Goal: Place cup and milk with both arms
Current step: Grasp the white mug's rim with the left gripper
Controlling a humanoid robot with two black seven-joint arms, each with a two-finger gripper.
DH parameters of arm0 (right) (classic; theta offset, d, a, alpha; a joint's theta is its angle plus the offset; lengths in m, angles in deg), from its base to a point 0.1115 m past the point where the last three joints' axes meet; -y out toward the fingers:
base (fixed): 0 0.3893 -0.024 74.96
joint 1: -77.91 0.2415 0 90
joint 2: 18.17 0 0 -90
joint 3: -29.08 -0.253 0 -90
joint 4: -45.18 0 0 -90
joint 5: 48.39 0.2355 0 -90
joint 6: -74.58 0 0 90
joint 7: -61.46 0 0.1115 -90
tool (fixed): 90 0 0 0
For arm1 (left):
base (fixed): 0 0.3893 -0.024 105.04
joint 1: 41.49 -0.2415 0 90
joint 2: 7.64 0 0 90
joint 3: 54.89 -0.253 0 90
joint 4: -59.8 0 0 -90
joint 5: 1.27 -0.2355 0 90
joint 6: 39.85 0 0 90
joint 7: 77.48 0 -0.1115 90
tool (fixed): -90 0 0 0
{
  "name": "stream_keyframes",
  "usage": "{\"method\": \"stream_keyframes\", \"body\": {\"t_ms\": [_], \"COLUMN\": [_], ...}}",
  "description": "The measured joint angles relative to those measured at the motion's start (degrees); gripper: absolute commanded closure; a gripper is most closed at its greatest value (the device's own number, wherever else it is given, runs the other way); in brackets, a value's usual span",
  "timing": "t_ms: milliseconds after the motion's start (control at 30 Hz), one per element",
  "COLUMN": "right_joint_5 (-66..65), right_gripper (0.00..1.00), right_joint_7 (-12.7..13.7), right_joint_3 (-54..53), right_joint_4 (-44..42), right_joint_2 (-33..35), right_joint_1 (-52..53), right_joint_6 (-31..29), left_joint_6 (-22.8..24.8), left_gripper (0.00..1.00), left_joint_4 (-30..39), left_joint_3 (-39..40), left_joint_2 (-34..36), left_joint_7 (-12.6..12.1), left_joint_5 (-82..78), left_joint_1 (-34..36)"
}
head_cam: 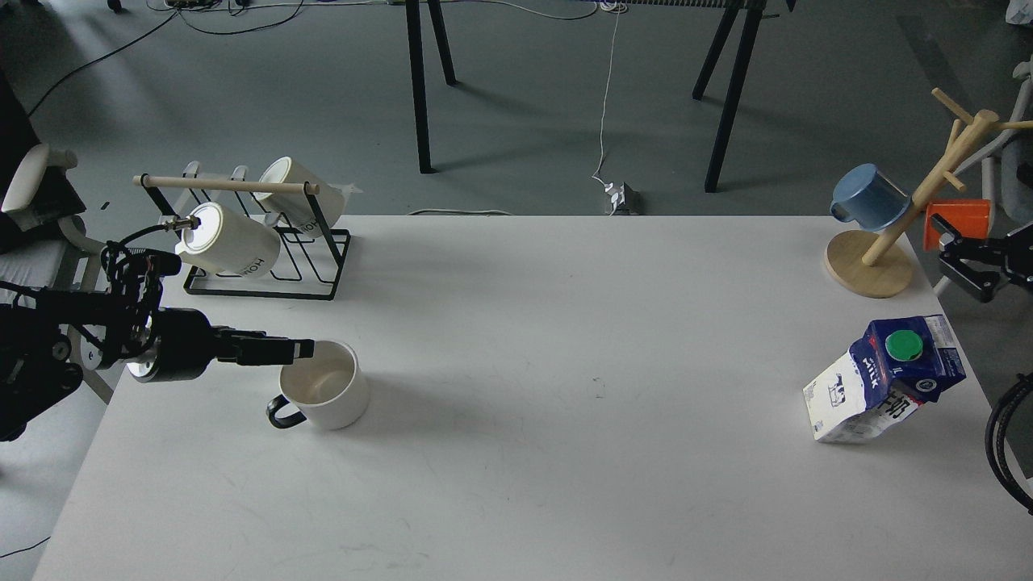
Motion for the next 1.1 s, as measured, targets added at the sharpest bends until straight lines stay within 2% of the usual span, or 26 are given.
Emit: {"method": "stream_keyframes", "body": {"t_ms": [400,533,667,900,967,1067,1100], "right_joint_5": [0.00,0.00,0.00,0.00,0.00,0.00,0.00], "right_gripper": [0.02,0.02,0.02,0.02,0.02,0.02,0.02], "right_joint_7": [0.00,0.00,0.00,0.00,0.00,0.00,0.00], "right_joint_3": [-0.01,-0.01,-0.01,-0.07,-0.15,-0.25,-0.26], "right_joint_4": [0.02,0.03,0.03,0.03,0.03,0.03,0.03], "right_joint_2": [0.32,0.41,0.48,0.56,0.56,0.56,0.56], "right_joint_1": [-0.81,-1.11,-1.29,-1.61,-1.64,-1.66,-1.66], "right_joint_6": [0.00,0.00,0.00,0.00,0.00,0.00,0.00], "left_joint_6": [-2.77,-4.07,-4.87,-7.11,-8.19,-9.61,-9.97], "left_gripper": [0.03,0.09,0.29,0.46,0.60,0.88,0.95], "left_joint_4": [-3.28,-5.21,-5.63,-5.66,-5.66,-5.66,-5.66], "left_joint_3": [-0.10,-0.10,-0.10,-3.58,-4.27,-4.55,-4.58], "left_joint_2": [-4.62,-6.44,-6.87,-6.61,-6.43,-6.22,-6.17], "left_joint_7": [0.00,0.00,0.00,0.00,0.00,0.00,0.00], "left_joint_5": [-0.93,-1.25,-1.26,-1.96,-1.97,-2.00,-2.02], "left_joint_1": [-1.74,-1.95,-1.95,-1.85,-1.83,-1.96,-2.03]}}
